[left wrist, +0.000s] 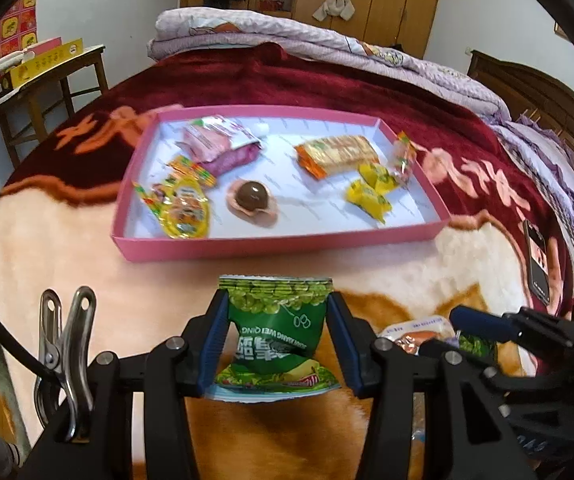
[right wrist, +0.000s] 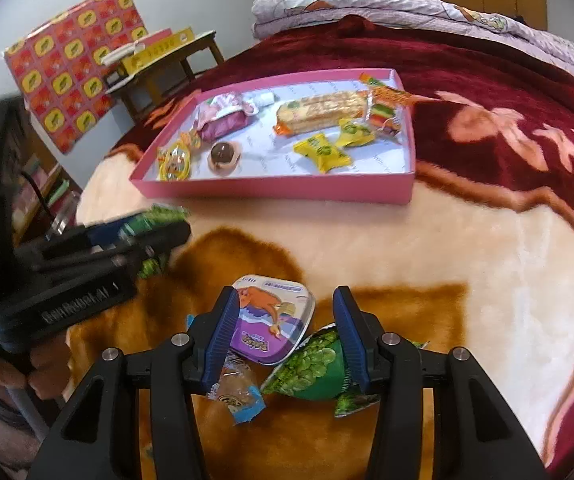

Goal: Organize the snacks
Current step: 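Grasp the green pea snack bag with the left gripper, then grasp the purple dolphin tin with the right gripper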

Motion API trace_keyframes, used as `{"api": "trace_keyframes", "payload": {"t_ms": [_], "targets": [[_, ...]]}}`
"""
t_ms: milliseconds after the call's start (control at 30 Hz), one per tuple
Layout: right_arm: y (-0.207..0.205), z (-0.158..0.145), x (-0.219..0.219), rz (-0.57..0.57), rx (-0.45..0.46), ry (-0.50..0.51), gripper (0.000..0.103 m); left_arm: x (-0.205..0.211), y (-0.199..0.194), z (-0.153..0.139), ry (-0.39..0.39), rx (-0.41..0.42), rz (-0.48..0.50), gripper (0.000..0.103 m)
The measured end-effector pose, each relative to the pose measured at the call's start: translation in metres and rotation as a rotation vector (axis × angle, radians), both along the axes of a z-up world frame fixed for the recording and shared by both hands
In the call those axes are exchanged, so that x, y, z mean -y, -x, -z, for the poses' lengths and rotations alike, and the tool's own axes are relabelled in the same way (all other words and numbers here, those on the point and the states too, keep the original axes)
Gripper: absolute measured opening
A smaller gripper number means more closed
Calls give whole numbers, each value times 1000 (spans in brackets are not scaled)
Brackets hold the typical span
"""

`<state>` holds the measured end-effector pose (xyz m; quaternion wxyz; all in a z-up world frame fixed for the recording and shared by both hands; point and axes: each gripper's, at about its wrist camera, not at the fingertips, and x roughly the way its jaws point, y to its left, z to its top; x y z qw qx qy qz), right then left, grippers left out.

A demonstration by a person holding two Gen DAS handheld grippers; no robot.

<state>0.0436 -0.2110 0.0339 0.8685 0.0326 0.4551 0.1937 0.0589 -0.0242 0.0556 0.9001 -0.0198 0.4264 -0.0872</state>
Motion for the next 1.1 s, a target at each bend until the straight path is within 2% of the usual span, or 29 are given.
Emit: {"api": "trace_keyframes", "payload": {"t_ms": [233,500,600,667,833,967,1100], "targets": [[-2,8,-20,-43,-10,74,50,-15,3,-6,10,21,-28,51],[-3,9,-22,-90,-28,51,51,-18,2,-6,19,21,-34,51],[-4,10,-25,-119,-48,37,54,-19,3,-7,20,25,-36,51],[-5,11,-30,-136,-56,40,60,-20,3,-8,20,26,-38,51],[-3,16,-49,-183,-45,104,68,-23,4,-10,19,33,-46,51],[0,20,-60,-200,-15,179,68,-27,4,-11,19,39,-58,51],[-2,21,-61,-195,-12,191,68,-31,3,-10,26,39,-62,51]]}}
